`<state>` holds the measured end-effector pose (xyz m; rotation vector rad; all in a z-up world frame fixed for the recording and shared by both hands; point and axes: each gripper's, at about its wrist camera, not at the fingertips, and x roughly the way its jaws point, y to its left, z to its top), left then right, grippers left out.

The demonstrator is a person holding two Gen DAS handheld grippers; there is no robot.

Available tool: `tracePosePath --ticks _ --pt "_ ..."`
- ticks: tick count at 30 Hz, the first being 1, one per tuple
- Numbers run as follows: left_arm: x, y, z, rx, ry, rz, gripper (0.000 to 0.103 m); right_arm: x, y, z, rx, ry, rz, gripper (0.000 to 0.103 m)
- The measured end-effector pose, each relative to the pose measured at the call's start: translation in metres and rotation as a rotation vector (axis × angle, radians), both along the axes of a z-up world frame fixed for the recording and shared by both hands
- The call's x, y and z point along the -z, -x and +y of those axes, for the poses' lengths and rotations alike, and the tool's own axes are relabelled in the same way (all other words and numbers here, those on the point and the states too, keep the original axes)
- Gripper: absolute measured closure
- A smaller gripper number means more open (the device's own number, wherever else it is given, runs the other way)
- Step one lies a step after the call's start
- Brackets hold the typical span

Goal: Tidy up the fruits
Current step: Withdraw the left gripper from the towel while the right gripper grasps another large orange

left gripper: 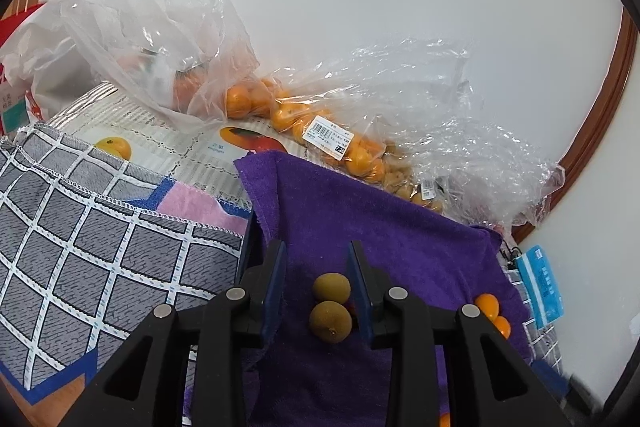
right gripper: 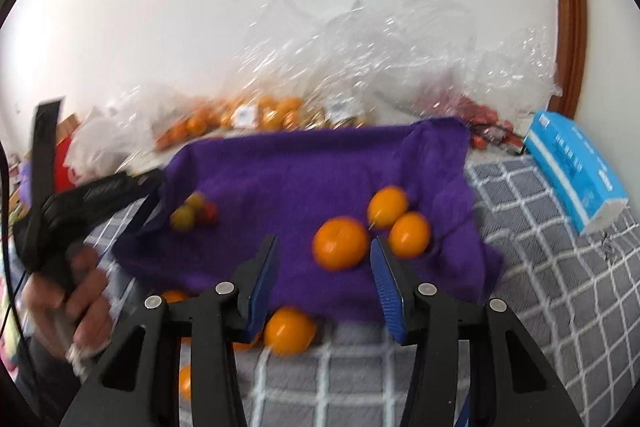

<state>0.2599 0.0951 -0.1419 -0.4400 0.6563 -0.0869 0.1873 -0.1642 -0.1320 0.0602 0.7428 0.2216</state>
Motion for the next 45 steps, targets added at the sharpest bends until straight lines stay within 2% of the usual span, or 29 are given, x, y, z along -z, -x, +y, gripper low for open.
tracePosePath --ticks 3,8,12,15,20,28,35,37,38,41,45 --pt "-0.002 0.003 0.002 -0.007 0.008 -0.014 0.071 0.01 0.014 0.008 -0.017 0.027 0.012 0.055" --pt "-0.003 0.006 0.005 -0.015 0.015 -0.017 0.071 0.03 0.014 0.007 -0.013 -0.004 0.093 0.07" --pt "-0.002 0.005 0.005 -0.021 0.007 -0.013 0.071 0.034 0.008 0.006 -0.021 -0.053 0.12 0.071" --pt "-0.002 0.005 0.006 -0.026 0.01 -0.011 0.071 0.038 0.001 0.006 -0.001 -0.05 0.137 0.071" --pt "-0.001 0.004 0.008 -0.025 0.03 -0.005 0.071 0.043 0.001 0.011 -0.033 -0.062 0.141 0.072" --pt "-0.002 0.004 0.004 -0.012 0.04 -0.003 0.071 0.027 0.028 -0.005 0.016 0.058 0.094 0.072" --pt "-0.007 0.009 -0.003 0.011 0.027 -0.023 0.071 0.047 0.026 -0.005 -0.006 0.06 0.136 0.07" --pt "-0.009 0.011 -0.004 0.01 0.013 -0.033 0.071 0.053 0.021 0.001 -0.007 0.094 0.162 0.071" --pt "-0.01 0.013 -0.005 0.008 0.004 -0.039 0.071 0.051 0.022 0.002 0.003 0.113 0.145 0.071" --pt "-0.008 0.013 -0.006 0.009 -0.012 -0.034 0.071 0.047 0.027 -0.003 0.007 0.081 0.118 0.071" --pt "-0.009 0.016 -0.008 0.023 -0.02 -0.04 0.071 0.039 0.036 -0.029 0.075 -0.03 0.07 0.071"
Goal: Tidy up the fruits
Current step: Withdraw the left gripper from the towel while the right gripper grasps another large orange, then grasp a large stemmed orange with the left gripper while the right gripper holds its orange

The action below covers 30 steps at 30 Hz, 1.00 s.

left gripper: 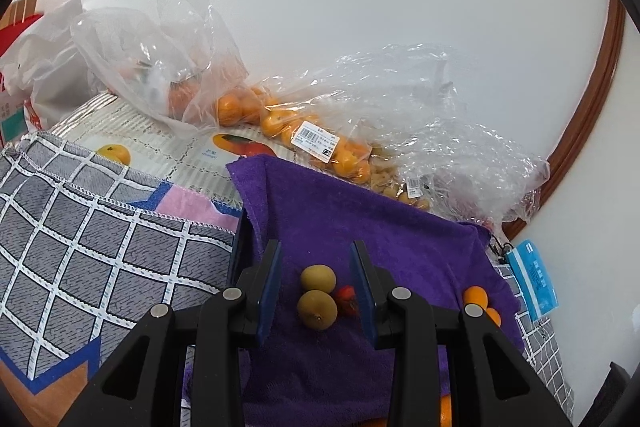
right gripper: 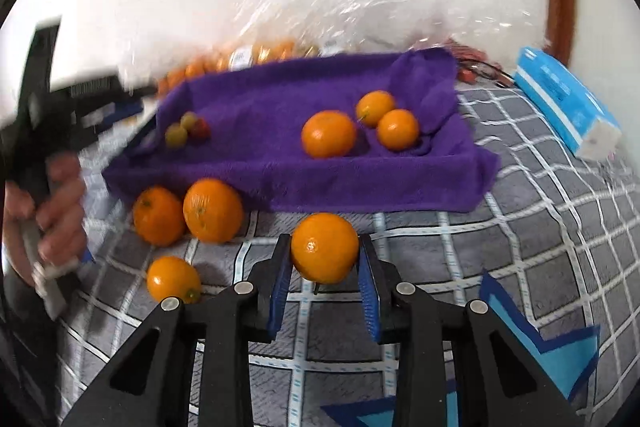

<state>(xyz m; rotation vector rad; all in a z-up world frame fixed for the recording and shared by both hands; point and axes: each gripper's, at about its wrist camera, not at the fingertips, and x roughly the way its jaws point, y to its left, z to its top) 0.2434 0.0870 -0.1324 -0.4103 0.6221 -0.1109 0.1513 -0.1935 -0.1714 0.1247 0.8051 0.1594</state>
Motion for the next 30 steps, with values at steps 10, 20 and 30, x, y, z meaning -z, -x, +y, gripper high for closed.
tracePosePath --ticks 10,20,30 --pt "-0.041 0.048 -0.03 0.183 -0.038 -0.068 0.069 -0.002 0.004 -0.012 0.06 -0.008 -0.018 0.071" --pt "0.012 0.092 -0.062 0.334 -0.164 0.087 0.056 0.001 0.005 -0.02 0.099 0.007 -0.009 0.071" --pt "0.04 0.073 -0.081 0.32 -0.262 0.206 0.056 0.002 0.004 -0.02 0.097 0.004 0.0 0.071"
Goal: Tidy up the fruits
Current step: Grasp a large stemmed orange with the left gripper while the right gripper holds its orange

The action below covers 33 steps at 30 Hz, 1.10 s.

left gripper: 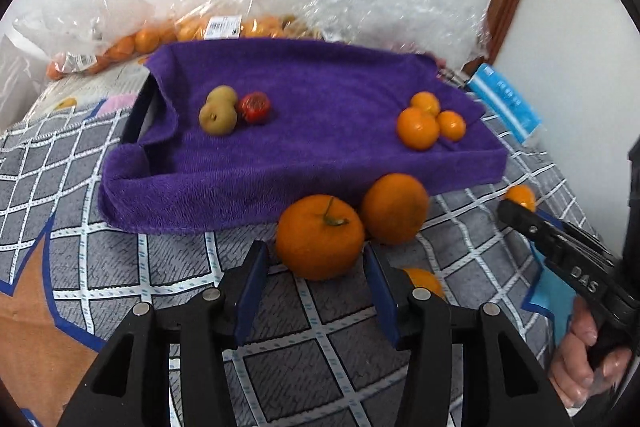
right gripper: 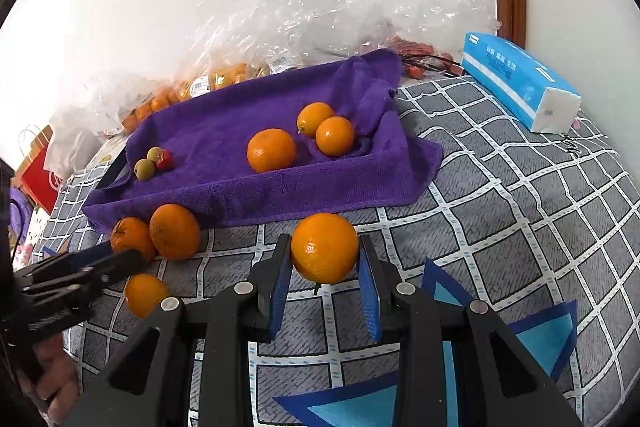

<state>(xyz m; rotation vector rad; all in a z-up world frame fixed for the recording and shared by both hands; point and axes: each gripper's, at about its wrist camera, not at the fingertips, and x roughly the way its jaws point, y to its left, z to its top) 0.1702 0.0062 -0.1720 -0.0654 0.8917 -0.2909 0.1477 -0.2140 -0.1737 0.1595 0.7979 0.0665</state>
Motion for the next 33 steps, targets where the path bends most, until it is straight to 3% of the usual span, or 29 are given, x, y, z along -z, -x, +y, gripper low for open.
tracePosePath --ticks 6,7,13,26,33 --pt "0.0 -0.003 -0.002 -0.007 -0.014 -0.014 0.058 0.001 -0.001 0.002 -0.005 0.001 0.007 0.071" --pt "0.0 -0.004 -0.002 0.0 -0.007 -0.015 0.062 0.001 -0.001 0.002 -0.008 0.003 0.008 0.071" --pt "-0.001 0.002 0.01 -0.007 0.064 -0.021 0.062 0.0 0.0 0.003 -0.011 0.002 -0.001 0.071" --pt "0.003 0.0 0.019 -0.05 0.132 0.0 0.062 -0.001 0.002 0.016 -0.068 0.042 -0.008 0.071" --pt "-0.011 0.016 0.022 -0.06 0.143 -0.11 0.062 -0.004 0.005 0.014 -0.062 0.039 -0.026 0.071"
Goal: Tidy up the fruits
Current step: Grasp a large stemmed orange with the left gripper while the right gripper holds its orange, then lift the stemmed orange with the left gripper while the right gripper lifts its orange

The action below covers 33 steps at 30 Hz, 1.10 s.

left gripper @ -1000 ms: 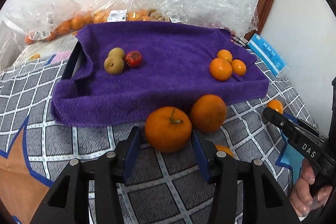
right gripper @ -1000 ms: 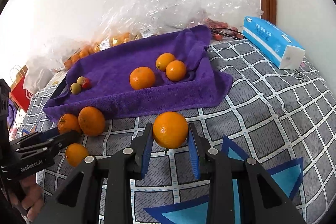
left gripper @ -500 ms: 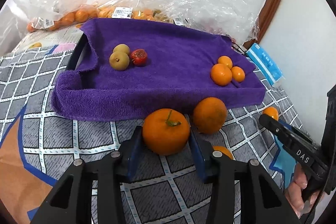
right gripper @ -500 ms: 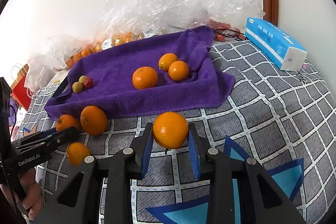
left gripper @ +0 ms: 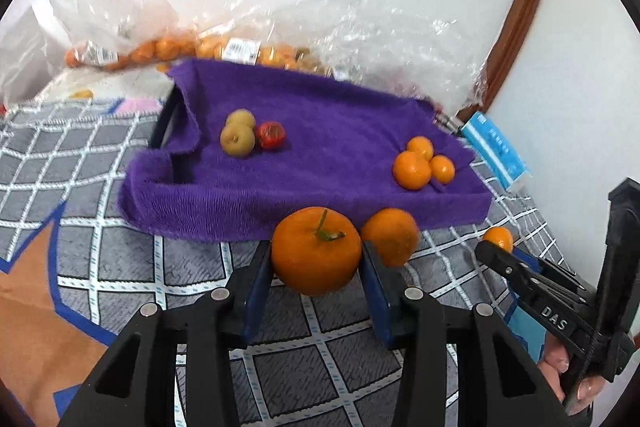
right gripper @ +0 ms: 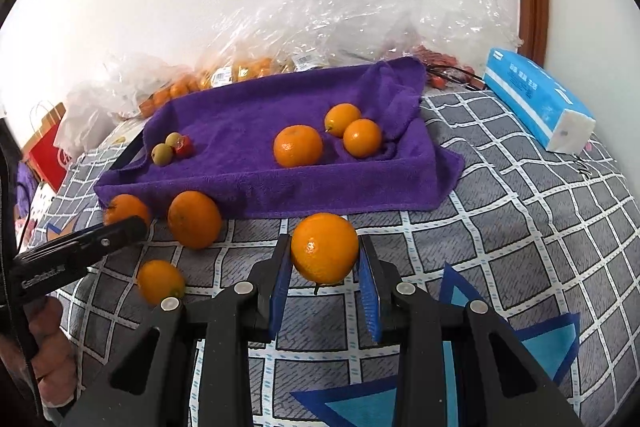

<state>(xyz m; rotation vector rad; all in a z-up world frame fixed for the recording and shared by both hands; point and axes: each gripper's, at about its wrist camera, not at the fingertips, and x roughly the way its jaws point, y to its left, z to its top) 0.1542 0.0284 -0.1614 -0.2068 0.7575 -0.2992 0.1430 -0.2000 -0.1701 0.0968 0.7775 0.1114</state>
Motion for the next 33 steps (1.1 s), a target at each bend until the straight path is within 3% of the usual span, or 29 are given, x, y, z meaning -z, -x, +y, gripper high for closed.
tracePosePath --ticks 4,8,19,27,33 --pt "-0.011 0.013 -0.006 0.007 -0.036 -0.092 0.062 -0.002 0.003 0.002 -0.006 0.009 -0.015 0.071" --pt "-0.016 0.018 -0.008 0.011 -0.047 -0.129 0.062 -0.003 0.004 0.004 -0.013 0.011 -0.018 0.071" --pt "-0.021 0.024 0.0 -0.033 -0.018 -0.173 0.062 -0.005 0.007 0.003 -0.009 0.007 -0.033 0.071" --pt "-0.016 0.014 0.019 -0.108 0.057 -0.116 0.062 -0.01 0.013 0.002 -0.008 0.012 -0.07 0.071" --pt "-0.02 0.012 0.028 -0.201 0.021 -0.153 0.062 -0.011 0.014 0.004 -0.017 0.025 -0.081 0.071"
